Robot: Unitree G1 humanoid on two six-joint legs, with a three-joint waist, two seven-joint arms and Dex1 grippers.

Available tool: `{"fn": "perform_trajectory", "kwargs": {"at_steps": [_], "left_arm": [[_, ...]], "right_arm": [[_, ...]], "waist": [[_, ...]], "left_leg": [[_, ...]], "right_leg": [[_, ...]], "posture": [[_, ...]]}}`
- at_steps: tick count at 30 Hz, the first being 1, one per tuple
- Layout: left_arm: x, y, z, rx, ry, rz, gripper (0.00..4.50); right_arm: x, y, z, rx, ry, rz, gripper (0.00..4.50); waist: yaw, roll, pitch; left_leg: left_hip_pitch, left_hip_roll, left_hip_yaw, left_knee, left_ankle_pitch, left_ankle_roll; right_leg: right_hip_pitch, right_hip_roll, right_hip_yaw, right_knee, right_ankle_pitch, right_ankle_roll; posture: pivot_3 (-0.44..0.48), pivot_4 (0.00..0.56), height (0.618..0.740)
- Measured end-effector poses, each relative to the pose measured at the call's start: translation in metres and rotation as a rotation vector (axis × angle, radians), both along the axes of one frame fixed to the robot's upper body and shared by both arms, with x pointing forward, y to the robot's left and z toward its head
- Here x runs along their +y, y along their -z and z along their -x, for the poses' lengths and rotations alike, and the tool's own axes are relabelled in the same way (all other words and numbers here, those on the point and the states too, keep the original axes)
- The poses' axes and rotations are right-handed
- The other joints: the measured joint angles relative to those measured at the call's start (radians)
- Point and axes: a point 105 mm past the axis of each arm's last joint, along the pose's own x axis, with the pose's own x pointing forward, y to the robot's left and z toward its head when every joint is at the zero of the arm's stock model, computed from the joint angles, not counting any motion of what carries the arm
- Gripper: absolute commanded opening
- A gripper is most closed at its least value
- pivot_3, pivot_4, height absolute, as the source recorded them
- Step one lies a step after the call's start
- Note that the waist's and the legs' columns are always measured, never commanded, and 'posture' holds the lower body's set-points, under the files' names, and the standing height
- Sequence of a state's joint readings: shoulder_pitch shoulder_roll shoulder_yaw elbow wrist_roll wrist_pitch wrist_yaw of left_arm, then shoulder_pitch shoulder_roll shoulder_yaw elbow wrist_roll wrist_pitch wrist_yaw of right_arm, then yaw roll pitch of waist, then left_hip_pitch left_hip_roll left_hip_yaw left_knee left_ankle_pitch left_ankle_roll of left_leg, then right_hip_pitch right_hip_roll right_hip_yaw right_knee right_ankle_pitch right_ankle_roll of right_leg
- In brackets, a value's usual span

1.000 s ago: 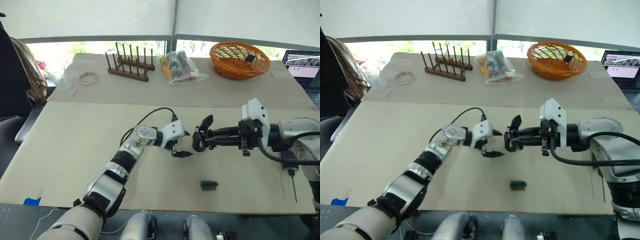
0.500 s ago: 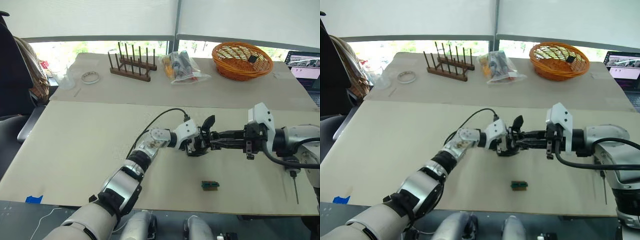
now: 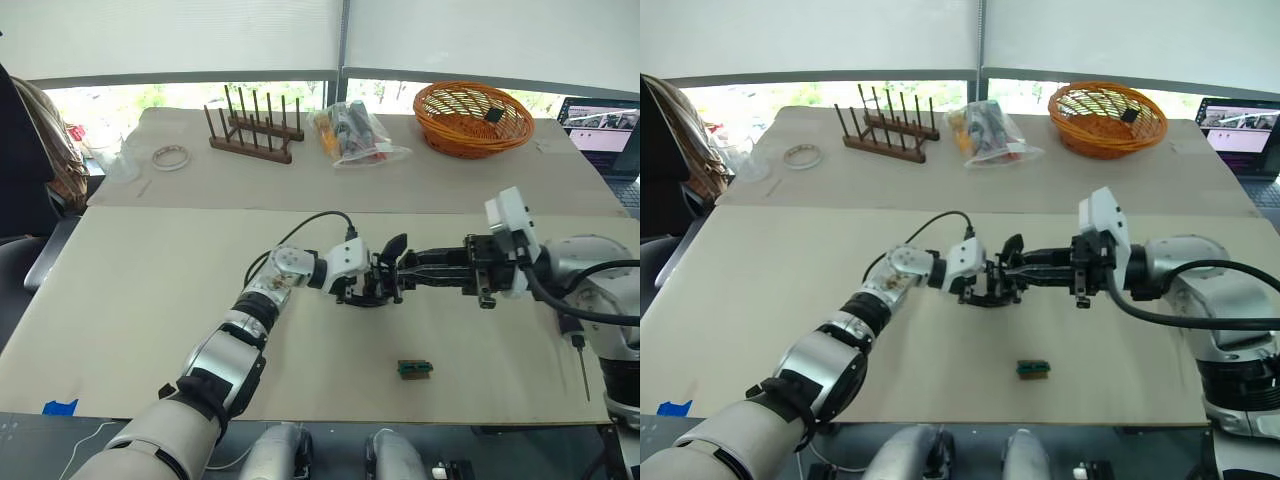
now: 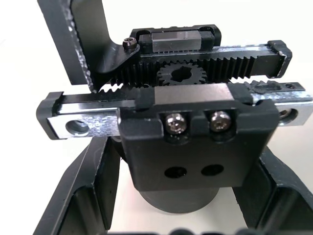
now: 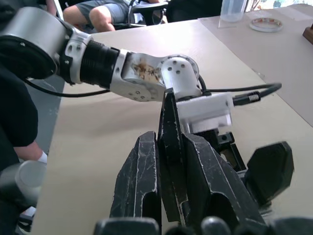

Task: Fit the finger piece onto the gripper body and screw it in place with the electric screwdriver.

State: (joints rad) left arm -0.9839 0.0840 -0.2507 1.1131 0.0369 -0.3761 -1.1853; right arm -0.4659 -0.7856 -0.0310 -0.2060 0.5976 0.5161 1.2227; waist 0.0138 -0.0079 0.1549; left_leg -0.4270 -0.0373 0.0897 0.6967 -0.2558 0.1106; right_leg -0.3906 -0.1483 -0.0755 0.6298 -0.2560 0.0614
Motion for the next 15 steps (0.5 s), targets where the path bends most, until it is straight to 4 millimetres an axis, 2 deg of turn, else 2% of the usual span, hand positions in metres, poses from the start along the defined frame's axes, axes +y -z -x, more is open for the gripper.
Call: {"fn": "perform_trajectory", "kwargs": {"at_steps": [4,8,12,15], "left_arm": [[0.002,-0.001,0.001,-0.002,0.009,0.0,2.63],[0.006,0.0,0.001,0.007,0.01,-0.005,2.63],[0.006,0.0,0.001,0.016,0.005,-0.002,2.63],[0.007,0.0,0.0,0.022,-0.002,-0.002,2.63]], "right_arm": [[0.013,0.012,-0.01,-0.027,-0.028,-0.015,0.3],[0.02,0.011,-0.017,-0.054,-0.047,-0.026,0.3],[0.02,0.023,-0.021,-0.06,-0.066,0.025,0.3],[0.019,0.025,-0.021,-0.061,-0.084,0.033,0.3]], "waist": [[-0.002,0.0,0.0],[-0.003,0.0,0.0],[-0.004,0.0,0.0],[-0.004,0.0,0.0]], "left_leg": [[0.0,0.0,0.0,0.0,0.0,0.0],[0.0,0.0,0.0,0.0,0.0,0.0],[0.0,0.0,0.0,0.0,0.0,0.0],[0.0,0.0,0.0,0.0,0.0,0.0]], "right_leg": [[0.0,0.001,0.0,0.0,0.0,0.0],[0.0,0.001,-0.002,0.001,0.0,0.0],[0.0,0.002,-0.002,0.001,0.0,0.0],[0.0,0.002,-0.003,0.001,0.0,0.0]], "posture": [[0.0,0.15,0.74],[0.0,0.15,0.74],[0.0,0.15,0.74],[0.0,0.15,0.74]]}}
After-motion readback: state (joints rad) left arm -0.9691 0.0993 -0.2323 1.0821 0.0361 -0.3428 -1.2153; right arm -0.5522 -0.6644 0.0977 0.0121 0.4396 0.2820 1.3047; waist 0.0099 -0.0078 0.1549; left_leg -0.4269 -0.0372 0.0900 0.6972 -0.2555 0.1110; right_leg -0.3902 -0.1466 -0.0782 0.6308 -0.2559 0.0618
